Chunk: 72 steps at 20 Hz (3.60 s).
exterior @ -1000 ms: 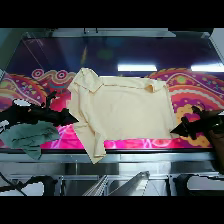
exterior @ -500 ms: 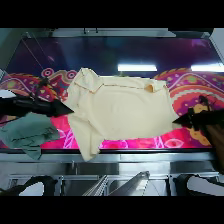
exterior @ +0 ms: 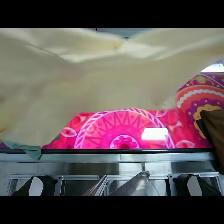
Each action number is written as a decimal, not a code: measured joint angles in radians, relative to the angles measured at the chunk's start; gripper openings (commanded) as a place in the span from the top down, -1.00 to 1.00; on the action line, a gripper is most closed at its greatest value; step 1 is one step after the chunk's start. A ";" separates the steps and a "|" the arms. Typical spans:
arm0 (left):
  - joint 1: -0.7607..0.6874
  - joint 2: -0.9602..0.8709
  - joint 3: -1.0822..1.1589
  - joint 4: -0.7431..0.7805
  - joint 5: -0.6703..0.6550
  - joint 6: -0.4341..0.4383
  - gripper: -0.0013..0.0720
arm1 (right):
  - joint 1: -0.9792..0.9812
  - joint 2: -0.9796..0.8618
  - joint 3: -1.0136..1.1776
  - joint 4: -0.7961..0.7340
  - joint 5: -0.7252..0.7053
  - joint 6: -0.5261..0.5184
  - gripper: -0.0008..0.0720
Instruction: Fold the shirts.
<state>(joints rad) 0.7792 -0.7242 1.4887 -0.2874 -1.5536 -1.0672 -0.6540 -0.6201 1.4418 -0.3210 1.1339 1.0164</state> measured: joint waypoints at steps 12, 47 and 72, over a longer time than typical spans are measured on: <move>-0.379 -0.255 -0.018 0.445 0.047 -0.077 0.90 | 0.105 -0.103 -0.186 -0.108 0.042 0.011 0.94; -0.546 -1.281 0.154 0.875 0.220 0.036 0.92 | 0.127 -1.227 -0.228 -0.103 0.025 -0.315 0.94; -0.590 -1.283 0.275 1.031 0.246 0.050 0.06 | 0.169 -1.175 -0.227 -0.142 -0.005 -0.361 -0.28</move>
<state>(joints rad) 0.1890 -2.0068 1.7641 0.7433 -1.3075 -1.0172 -0.4847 -1.7950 1.2148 -0.4629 1.1286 0.6552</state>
